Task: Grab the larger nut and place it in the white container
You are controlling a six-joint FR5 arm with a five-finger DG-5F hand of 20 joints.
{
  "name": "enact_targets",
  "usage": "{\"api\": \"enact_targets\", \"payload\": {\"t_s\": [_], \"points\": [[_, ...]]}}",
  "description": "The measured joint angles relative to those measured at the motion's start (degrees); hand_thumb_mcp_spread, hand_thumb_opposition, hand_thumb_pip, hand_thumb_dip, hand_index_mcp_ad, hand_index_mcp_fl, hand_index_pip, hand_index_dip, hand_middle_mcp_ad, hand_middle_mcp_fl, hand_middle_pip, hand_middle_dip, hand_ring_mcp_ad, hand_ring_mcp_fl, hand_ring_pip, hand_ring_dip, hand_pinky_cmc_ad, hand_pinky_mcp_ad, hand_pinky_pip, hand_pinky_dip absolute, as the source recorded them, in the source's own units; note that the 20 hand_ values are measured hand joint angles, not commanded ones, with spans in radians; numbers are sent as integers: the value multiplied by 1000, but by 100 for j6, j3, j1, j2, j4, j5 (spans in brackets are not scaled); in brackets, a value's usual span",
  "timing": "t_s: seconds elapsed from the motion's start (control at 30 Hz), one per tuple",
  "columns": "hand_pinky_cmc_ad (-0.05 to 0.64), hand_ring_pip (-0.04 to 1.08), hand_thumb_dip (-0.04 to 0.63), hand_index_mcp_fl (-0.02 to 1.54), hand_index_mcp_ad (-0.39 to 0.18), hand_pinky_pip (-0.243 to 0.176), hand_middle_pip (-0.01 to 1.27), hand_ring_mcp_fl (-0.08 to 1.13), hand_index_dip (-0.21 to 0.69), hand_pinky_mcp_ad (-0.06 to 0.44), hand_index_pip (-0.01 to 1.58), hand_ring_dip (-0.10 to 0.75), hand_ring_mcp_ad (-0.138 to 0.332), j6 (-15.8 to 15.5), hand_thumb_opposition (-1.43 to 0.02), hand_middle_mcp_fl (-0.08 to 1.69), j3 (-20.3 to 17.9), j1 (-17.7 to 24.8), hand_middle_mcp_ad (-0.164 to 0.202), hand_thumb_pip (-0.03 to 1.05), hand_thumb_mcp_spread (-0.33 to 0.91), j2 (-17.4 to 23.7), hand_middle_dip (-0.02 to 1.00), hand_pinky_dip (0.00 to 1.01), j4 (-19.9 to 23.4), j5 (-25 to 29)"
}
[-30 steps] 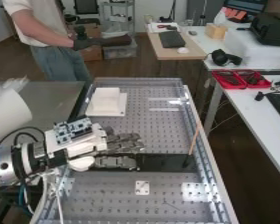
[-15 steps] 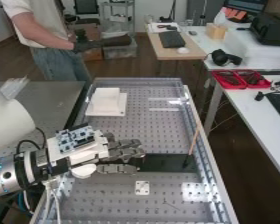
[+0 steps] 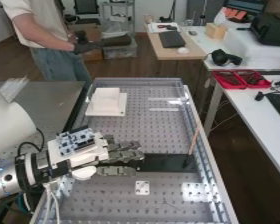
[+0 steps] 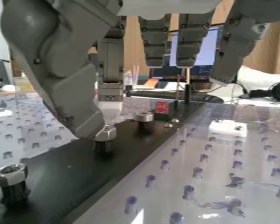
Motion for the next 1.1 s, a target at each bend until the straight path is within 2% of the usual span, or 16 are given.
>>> {"api": "enact_targets", "payload": {"t_s": [0.27,0.8,1.1], "points": [[367,152,204,17,-166,-87,124,0,24,311,1552,119,152,-136,-866,0,71,-5,94,796,339,-69,194,494,-138,-55],[367,152,204,17,-166,-87,119,2,14,309,1553,119,147,-132,-866,0,126,-21,91,796,339,-124,187,494,-68,-81],[365,162,204,17,-166,-87,119,-2,10,312,1553,119,143,-240,-866,0,168,-26,91,796,339,-157,185,504,-135,-147]]}}
